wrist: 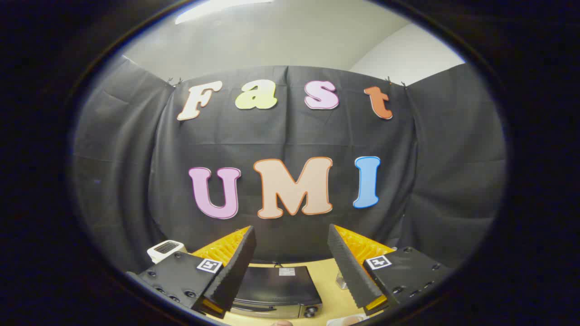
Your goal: Open the toaster oven, put the food inside, and close the toaster oven door.
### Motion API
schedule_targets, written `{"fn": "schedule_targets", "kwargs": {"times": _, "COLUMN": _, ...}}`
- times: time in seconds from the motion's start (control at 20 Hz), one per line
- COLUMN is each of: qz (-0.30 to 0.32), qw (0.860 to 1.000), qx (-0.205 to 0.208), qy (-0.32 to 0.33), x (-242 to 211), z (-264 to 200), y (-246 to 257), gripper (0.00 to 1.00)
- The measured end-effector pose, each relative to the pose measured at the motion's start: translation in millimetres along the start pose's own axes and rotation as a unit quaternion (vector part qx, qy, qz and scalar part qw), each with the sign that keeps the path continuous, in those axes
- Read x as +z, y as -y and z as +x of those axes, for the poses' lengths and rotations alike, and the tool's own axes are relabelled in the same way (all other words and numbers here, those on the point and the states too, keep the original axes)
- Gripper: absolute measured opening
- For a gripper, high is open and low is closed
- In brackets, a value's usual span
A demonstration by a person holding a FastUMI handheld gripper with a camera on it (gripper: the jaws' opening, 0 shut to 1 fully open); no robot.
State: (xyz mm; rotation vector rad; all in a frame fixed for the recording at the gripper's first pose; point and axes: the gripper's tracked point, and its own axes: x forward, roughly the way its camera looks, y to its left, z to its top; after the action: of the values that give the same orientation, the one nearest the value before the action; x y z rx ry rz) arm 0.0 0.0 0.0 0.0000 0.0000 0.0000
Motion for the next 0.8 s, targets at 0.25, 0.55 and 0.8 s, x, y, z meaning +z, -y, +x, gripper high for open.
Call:
{"fn": "schedule_targets", "kwargs": {"times": 0.25, "qz": 0.004, "qw": 1.000, "qx": 0.016, "qy": 0.001, "x": 3, "z": -4, "y": -21, "gripper": 0.99}}
{"fn": "schedule_targets", "kwargs": {"times": 0.55, "qz": 0.006, "qw": 1.000, "qx": 0.023, "qy": -0.007, "x": -5, "z": -10, "y": -35, "gripper": 0.99}}
{"fn": "schedule_targets", "kwargs": {"times": 0.8, "qz": 0.012, "qw": 1.000, "qx": 0.025, "qy": -0.014, "x": -16, "z": -6, "y": -44, "gripper": 0.99}}
